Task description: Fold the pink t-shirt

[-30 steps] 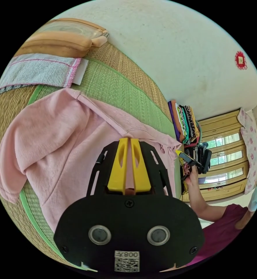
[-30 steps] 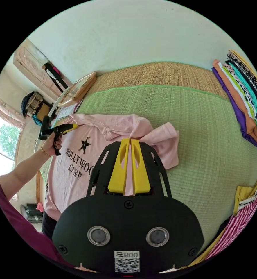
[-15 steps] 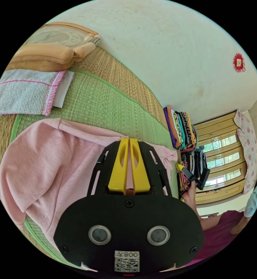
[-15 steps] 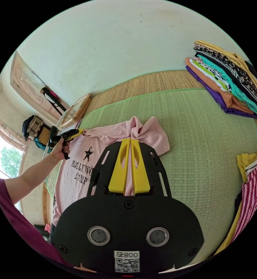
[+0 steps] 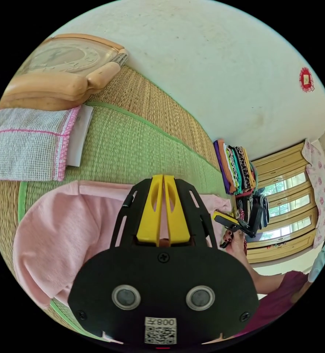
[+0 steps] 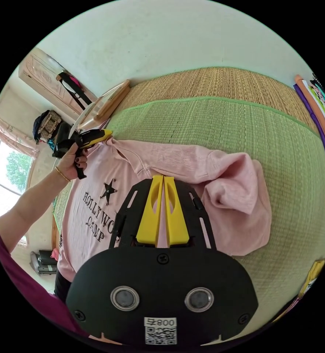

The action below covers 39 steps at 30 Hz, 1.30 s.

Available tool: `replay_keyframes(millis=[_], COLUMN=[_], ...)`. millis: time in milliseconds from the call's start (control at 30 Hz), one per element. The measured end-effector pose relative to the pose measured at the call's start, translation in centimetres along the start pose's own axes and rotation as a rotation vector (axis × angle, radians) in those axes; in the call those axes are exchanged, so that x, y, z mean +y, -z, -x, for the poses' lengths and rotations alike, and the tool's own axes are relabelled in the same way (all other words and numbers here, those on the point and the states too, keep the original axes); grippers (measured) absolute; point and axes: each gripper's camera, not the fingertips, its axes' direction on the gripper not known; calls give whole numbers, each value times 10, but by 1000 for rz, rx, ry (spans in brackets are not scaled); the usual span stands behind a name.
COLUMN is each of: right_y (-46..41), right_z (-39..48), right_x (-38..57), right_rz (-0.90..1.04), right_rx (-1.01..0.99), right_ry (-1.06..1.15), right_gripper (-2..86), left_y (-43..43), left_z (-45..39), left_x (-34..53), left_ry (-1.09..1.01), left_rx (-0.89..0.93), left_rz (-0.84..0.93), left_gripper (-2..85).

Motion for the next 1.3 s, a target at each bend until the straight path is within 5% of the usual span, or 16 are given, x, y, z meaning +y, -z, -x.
replay_keyframes(millis=[600,833,1300], right_y=[27,-12,-17], right_z=[-16,20,-8], right_x=[-60,-35,-46], right_rz=[-71,34,30], right_rx=[-44,-42,-31], right_ry=[-6,85,-4], right_gripper=[0,1,2], left_y=[19,7,21], left_z=[-28,-42,-51], left_x=[44,82,40], left_ry=[-162,-267,-223], left_rx=[73,-140,-280], left_rz=[-11,146,24], left_gripper=[1,2,2])
